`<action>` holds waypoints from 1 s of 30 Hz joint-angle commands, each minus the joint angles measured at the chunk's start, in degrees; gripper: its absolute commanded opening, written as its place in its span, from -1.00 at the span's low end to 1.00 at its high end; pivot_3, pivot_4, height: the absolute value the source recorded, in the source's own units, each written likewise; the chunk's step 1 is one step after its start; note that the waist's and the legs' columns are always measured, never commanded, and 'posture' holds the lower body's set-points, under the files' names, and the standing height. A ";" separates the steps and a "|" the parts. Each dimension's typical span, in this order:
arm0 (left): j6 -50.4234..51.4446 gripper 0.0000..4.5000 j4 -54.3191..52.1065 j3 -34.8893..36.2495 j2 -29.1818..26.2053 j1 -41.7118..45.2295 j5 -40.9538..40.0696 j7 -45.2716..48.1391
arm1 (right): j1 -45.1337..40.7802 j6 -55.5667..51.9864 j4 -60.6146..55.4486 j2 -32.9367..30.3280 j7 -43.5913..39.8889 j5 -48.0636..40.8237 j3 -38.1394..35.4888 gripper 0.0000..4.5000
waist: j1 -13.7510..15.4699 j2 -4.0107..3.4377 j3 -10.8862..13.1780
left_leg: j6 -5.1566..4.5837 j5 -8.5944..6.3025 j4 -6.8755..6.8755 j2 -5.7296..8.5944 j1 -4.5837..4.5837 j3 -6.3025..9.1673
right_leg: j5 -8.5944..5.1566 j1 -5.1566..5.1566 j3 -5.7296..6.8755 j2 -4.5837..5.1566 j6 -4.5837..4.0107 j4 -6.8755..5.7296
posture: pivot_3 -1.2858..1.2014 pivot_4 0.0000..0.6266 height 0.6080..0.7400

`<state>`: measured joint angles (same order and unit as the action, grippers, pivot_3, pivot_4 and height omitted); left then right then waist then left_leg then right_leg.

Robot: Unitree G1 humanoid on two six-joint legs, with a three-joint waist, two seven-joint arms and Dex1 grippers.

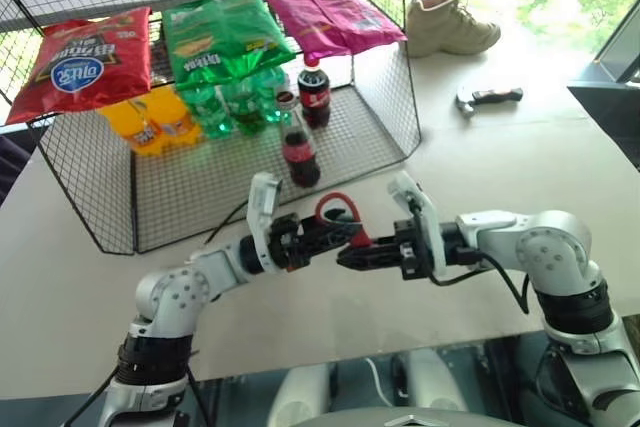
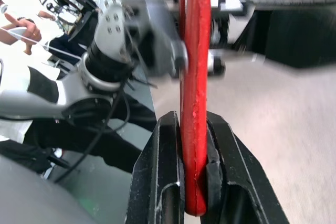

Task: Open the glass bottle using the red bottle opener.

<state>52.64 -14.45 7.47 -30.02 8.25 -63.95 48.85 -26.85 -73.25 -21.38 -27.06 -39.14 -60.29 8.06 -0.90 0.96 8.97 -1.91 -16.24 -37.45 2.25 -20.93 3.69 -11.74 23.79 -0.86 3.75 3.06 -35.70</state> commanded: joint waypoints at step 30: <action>-55.83 0.72 19.10 0.74 11.93 7.83 44.73 -12.49 | 8.54 40.68 3.17 7.25 12.16 33.51 -6.69 -1.00 | 1.53 -0.02 0.04 | 0.29 0.17 0.03 0.05 -0.20 -0.04 | 0.02 0.13 0.10 0.09 0.01 0.11 | 0.03 -0.52 1.00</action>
<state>-1.10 4.40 8.78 -18.02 15.09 -19.78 35.45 -18.28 -33.59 -15.72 -19.82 -27.10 -27.03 2.27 0.63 0.94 9.01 -1.62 -16.07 -37.42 2.30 -21.13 3.65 -11.72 23.92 -0.76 3.84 3.07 -35.60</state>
